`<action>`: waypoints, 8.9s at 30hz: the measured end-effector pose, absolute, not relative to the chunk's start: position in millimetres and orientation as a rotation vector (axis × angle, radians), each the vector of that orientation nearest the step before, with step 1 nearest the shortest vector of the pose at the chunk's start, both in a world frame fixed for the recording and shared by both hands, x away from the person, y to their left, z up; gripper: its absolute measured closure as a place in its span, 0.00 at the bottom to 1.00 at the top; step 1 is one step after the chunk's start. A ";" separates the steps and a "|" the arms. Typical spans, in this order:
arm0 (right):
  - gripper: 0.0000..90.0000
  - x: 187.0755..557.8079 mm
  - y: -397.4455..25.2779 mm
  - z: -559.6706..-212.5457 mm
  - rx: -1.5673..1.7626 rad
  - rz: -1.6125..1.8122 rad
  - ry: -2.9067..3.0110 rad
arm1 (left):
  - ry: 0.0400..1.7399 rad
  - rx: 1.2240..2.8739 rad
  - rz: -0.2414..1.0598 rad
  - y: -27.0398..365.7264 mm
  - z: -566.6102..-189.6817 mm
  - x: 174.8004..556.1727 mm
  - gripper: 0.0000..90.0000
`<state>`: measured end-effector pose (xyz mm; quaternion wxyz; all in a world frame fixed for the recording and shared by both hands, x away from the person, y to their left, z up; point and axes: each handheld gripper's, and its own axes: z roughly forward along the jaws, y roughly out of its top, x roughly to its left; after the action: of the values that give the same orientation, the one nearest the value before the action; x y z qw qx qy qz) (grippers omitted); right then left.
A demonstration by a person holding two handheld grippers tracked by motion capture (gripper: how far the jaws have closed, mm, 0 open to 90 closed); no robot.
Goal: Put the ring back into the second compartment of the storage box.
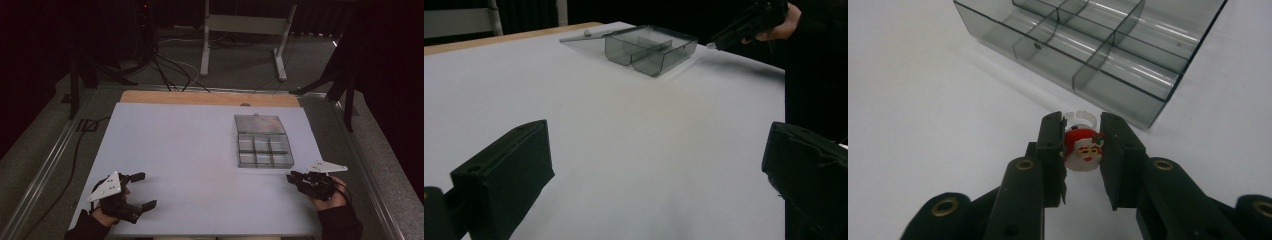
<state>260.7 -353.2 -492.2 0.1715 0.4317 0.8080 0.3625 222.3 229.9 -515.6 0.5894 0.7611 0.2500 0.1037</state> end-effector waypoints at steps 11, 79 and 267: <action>0.80 262.7 -344.2 -482.5 1.208 1.039 2.295 | 0.582 1.771 0.240 229.8 -515.6 222.6 0.00; 0.80 321.6 -310.1 -452.1 1.201 1.056 2.261 | 0.576 1.775 0.239 228.7 -515.5 222.1 0.00; 0.00 238.6 -335.1 -510.4 1.225 1.246 2.327 | 0.559 1.779 0.232 227.4 -515.7 221.5 0.00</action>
<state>238.6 -335.1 -510.4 0.1156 0.4181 0.7944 0.4252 221.5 227.4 -515.7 0.5901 0.7644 0.2401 0.0997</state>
